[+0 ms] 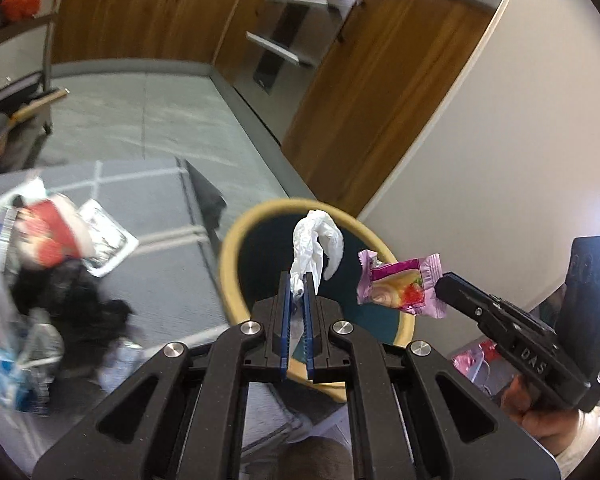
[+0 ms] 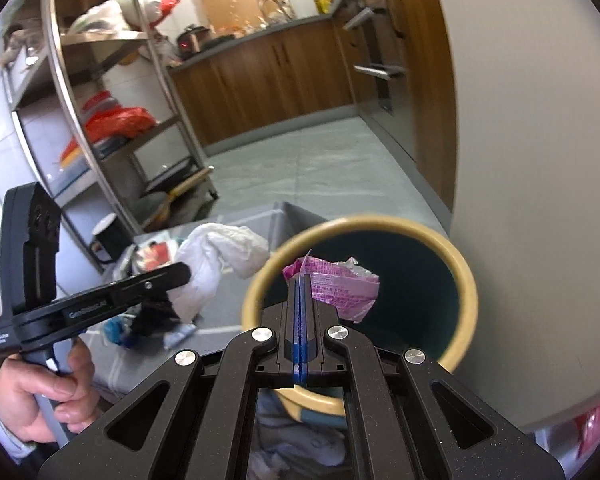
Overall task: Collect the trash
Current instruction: 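Carry the tissue and pink wrapper over the teal bin with both tools, then open both tools to drop the tissue and wrapper into the bin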
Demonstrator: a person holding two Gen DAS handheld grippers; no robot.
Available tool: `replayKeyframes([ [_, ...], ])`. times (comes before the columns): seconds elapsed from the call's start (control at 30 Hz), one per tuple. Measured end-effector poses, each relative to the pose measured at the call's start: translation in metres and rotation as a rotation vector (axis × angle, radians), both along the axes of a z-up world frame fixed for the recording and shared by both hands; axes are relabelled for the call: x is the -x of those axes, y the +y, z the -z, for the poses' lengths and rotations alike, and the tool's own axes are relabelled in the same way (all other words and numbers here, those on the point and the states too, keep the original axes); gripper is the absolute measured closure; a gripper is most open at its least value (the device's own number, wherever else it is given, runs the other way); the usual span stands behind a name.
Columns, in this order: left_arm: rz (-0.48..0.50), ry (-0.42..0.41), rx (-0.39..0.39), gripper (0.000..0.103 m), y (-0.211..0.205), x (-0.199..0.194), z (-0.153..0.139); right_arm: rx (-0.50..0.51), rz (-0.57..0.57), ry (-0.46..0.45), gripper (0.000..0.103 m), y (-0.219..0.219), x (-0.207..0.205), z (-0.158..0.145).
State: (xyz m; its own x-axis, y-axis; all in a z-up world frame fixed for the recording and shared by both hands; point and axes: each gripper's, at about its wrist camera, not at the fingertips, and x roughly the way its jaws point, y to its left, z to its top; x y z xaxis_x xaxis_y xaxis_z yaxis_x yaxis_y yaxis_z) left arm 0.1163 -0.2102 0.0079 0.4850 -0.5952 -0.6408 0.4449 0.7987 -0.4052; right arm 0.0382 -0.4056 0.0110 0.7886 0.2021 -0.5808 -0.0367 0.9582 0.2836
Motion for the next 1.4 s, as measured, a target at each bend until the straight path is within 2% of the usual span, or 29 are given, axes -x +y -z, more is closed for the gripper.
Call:
replayKeyframes([
  [0.23,0.065,0.048,-0.085,0.098,-0.047,-0.011,0.029,-0.039,0.039,0.084,0.102,-0.012,-0.005,0.019],
  [0.5,0.103,0.076,-0.119,0.098,-0.060,-0.011,0.045,-0.021,0.052,0.190,0.102,-0.010,-0.017,0.040],
  [0.57,0.097,0.072,-0.118,0.094,-0.058,-0.012,0.044,-0.020,0.060,0.210,0.101,-0.011,-0.020,0.043],
  [0.6,0.093,0.070,-0.117,0.088,-0.056,-0.012,0.043,-0.021,0.064,0.217,0.101,-0.012,-0.021,0.044],
  [0.63,0.086,0.068,-0.116,0.078,-0.054,-0.012,0.042,-0.020,0.068,0.220,0.101,-0.013,-0.021,0.045],
  [0.67,0.082,0.066,-0.115,0.075,-0.052,-0.013,0.041,-0.020,0.073,0.225,0.099,-0.014,-0.022,0.046],
  [0.7,0.078,0.054,-0.110,0.066,-0.049,-0.012,0.038,-0.022,0.077,0.226,0.096,-0.014,-0.023,0.045],
  [0.73,0.077,0.046,-0.108,0.060,-0.048,-0.011,0.036,-0.021,0.082,0.225,0.088,-0.014,-0.024,0.045],
  [0.77,0.078,0.036,-0.106,0.059,-0.046,-0.010,0.033,-0.017,0.088,0.220,0.080,-0.014,-0.024,0.044],
  [0.83,0.074,0.013,-0.105,0.047,-0.041,-0.007,0.028,-0.007,0.098,0.202,0.073,-0.014,-0.023,0.040],
  [0.93,0.056,-0.034,-0.107,0.034,-0.032,-0.002,0.019,-0.005,0.100,0.183,0.066,-0.013,-0.022,0.037],
  [1.03,0.039,-0.078,-0.115,0.026,-0.022,0.000,0.008,-0.001,0.109,0.171,0.048,-0.012,-0.022,0.034],
  [1.17,0.023,-0.134,-0.131,0.019,-0.003,0.008,-0.005,0.008,0.127,0.141,0.026,-0.010,-0.021,0.027],
  [1.23,0.005,-0.164,-0.143,0.015,0.011,0.012,-0.012,0.015,0.133,0.122,0.023,-0.007,-0.020,0.023],
  [1.4,-0.065,-0.206,-0.159,0.013,0.057,0.020,-0.028,0.017,0.118,0.094,0.018,0.002,-0.021,0.016],
])
